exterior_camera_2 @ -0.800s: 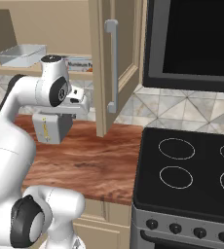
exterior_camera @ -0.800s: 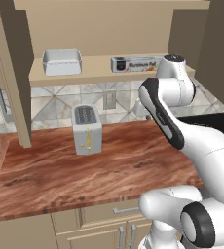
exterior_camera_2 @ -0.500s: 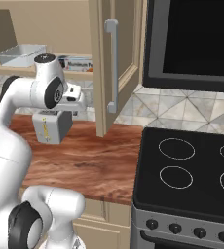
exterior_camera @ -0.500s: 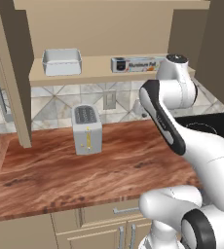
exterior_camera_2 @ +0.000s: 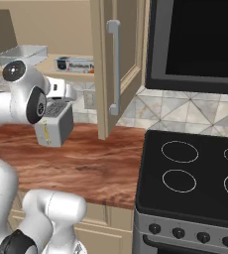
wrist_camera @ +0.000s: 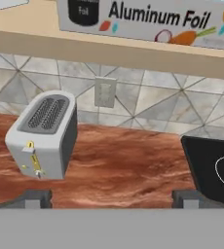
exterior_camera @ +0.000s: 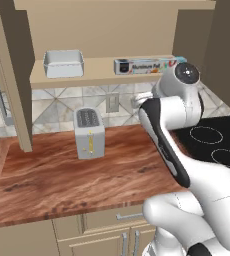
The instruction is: Retrieve the tupperware and aluminum foil from the cabinet and place them on the dining counter near the plate with lime and squash to prepare for storing leftovers.
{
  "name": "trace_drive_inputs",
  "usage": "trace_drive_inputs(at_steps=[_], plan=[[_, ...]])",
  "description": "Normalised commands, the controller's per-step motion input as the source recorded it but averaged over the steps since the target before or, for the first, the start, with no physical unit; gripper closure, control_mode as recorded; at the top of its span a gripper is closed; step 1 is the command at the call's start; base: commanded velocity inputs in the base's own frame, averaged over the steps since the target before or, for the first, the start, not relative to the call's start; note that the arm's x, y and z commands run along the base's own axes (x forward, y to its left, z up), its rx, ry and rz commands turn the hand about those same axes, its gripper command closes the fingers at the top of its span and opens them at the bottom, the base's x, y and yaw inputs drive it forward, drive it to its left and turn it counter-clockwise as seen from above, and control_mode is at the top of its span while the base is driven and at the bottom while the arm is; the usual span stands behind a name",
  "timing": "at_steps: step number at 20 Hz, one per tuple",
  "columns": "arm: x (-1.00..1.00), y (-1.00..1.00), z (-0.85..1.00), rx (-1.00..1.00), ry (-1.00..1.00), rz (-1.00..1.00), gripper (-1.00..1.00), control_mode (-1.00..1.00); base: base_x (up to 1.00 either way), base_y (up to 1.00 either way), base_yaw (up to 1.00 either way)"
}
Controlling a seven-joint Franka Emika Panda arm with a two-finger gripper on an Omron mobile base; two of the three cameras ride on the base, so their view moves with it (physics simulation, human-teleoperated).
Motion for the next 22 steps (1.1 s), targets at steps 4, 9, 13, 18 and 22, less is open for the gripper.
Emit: trace_drive_inputs(at_steps=[4, 9, 13, 18, 22], plan=[[0.00, 0.22, 0.71, 0.00, -0.26, -0.08, -1.00, -1.00, 0.00, 0.00, 0.00], [0.00, 0.28, 0.68, 0.02, -0.10, -0.10, -1.00, -1.00, 0.00, 0.00, 0.00], [0.01, 0.30, 0.51, 0.07, 0.00, -0.10, -1.00, -1.00, 0.00, 0.00, 0.00], [0.09, 0.18, 0.28, 0.13, 0.00, -0.11, -1.00, -1.00, 0.00, 0.00, 0.00], [0.14, 0.06, 0.07, 0.17, 0.00, -0.13, -1.00, -1.00, 0.00, 0.00, 0.00]])
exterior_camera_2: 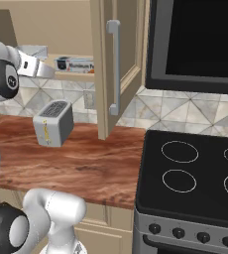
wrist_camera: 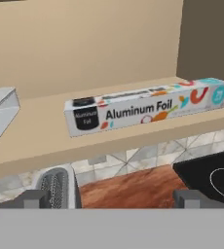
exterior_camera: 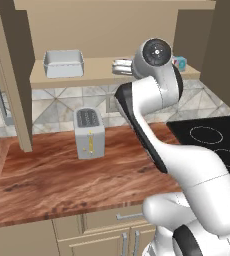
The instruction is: Retrieve the tupperware and aluminum foil from the cabinet and place them on the dining counter near the plate with lime and squash to prepare for storing leftovers.
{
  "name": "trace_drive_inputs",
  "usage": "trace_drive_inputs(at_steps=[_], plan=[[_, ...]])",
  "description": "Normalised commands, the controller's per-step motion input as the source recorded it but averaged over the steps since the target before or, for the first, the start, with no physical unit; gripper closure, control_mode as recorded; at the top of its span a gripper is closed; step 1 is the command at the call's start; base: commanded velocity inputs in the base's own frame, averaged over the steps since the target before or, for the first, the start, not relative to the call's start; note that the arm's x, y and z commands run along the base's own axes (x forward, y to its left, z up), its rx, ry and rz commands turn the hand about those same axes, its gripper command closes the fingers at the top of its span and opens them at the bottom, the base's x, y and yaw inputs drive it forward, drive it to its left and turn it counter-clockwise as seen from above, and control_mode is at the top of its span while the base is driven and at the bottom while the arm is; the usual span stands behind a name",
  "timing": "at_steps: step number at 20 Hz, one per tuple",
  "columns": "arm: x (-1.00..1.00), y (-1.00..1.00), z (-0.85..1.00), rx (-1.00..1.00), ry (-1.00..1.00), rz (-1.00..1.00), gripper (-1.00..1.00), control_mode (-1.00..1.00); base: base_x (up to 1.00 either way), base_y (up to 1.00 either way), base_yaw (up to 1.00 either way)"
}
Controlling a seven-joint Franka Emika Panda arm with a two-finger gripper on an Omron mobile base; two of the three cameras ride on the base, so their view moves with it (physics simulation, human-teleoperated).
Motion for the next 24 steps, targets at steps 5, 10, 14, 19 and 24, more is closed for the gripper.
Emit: trace_drive_inputs(at_steps=[5, 10, 14, 19, 24], plan=[[0.22, 0.08, 0.00, 0.09, 0.00, -0.16, -1.00, -1.00, 0.00, 0.00, 0.00], [0.34, 0.16, 0.00, 0.02, 0.00, -0.17, -1.00, -1.00, 0.00, 0.00, 0.00], [0.38, 0.24, 0.00, 0.01, 0.00, -0.17, -1.00, -1.00, 0.00, 0.00, 0.00], [0.38, 0.26, 0.00, 0.00, 0.00, -0.18, -1.00, -1.00, 0.00, 0.00, 0.00], [0.32, 0.18, 0.00, 0.00, 0.00, -0.14, -1.00, -1.00, 0.00, 0.00, 0.00]])
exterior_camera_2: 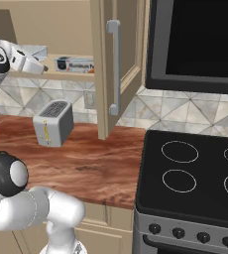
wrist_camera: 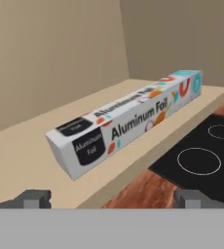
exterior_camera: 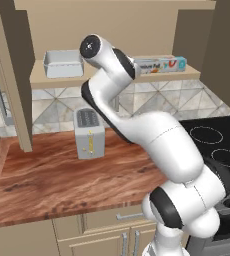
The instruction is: Retrieve the tupperware and aluminum foil from the cabinet and place them on the dining counter near the plate with lime and squash to prepare for storing leftovers.
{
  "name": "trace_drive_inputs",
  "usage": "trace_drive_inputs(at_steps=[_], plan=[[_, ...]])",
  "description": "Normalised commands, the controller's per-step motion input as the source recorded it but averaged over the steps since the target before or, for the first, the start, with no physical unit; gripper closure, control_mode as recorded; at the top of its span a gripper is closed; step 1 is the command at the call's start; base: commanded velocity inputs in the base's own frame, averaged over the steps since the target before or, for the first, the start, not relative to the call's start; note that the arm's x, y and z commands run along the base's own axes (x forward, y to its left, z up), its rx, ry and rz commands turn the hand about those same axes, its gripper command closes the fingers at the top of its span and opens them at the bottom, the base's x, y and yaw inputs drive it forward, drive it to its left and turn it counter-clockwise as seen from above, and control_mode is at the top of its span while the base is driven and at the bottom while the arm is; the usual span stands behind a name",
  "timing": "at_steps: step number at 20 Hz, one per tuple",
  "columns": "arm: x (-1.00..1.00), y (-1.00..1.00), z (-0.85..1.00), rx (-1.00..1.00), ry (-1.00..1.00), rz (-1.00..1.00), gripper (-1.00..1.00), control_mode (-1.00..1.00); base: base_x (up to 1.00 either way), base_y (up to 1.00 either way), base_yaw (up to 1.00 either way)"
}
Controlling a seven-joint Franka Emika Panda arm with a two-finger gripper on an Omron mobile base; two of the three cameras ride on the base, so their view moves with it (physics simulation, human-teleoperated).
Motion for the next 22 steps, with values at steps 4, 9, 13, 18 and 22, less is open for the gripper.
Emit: trace_drive_inputs(at_steps=[4, 9, 13, 18, 22], plan=[[0.31, 0.08, 0.00, 0.00, 0.00, -0.11, -1.00, -1.00, 0.00, 0.00, 0.00], [0.33, 0.01, 0.00, 0.00, 0.00, -0.13, -1.00, -1.00, 0.00, 0.00, 0.00], [0.38, 0.00, 0.00, 0.00, 0.00, -0.16, -1.00, -1.00, 0.00, 0.00, 0.00], [0.35, 0.00, 0.00, 0.00, 0.00, -0.15, -1.00, -1.00, 0.00, 0.00, 0.00], [0.36, -0.03, 0.00, 0.00, 0.00, -0.14, -1.00, -1.00, 0.00, 0.00, 0.00]])
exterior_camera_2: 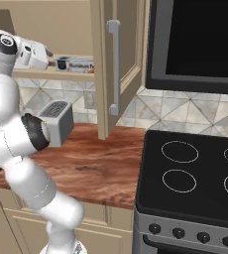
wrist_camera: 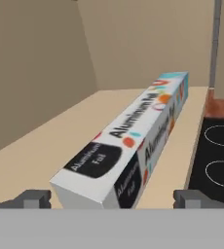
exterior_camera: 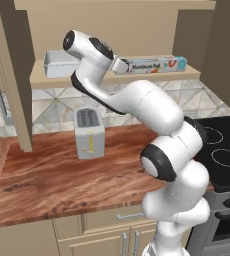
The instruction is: Retrieve the tupperware and aluminum foil from the cabinet and place them on the dining counter near the plate with lime and squash to prepare for storing leftovers.
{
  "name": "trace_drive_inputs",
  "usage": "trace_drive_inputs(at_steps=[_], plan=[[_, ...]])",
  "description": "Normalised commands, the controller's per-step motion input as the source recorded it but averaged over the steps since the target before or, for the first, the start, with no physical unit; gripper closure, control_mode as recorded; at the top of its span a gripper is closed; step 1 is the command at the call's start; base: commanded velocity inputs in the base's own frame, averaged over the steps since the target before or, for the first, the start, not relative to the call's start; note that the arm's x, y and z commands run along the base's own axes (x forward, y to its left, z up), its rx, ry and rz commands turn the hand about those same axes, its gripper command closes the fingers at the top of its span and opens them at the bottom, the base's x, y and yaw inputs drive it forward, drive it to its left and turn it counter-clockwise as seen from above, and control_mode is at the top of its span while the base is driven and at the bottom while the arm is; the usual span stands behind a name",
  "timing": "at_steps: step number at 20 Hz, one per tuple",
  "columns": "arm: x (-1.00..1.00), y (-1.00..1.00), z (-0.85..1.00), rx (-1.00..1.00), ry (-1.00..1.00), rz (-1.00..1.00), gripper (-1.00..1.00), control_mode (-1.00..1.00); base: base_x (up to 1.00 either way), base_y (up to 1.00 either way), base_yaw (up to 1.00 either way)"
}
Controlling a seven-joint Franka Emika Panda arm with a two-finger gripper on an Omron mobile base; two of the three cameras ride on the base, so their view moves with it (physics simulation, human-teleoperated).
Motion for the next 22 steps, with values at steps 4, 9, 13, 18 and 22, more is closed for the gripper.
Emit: trace_drive_inputs(at_steps=[4, 9, 13, 18, 22], plan=[[0.38, -0.05, -0.02, 0.00, 0.00, -0.13, -1.00, -1.00, 0.00, 0.00, 0.00], [0.33, -0.11, -0.08, 0.01, 0.00, -0.13, -1.00, -1.00, 0.00, 0.00, 0.00], [0.43, -0.05, -0.04, 0.00, 0.00, -0.11, -1.00, -1.00, 0.00, 0.00, 0.00], [0.38, 0.00, 0.00, 0.00, 0.00, -0.10, -1.00, -1.00, 0.00, 0.00, 0.00], [0.19, -0.03, -0.10, 0.01, 0.03, -0.12, -1.00, -1.00, 0.00, 0.00, 0.00]])
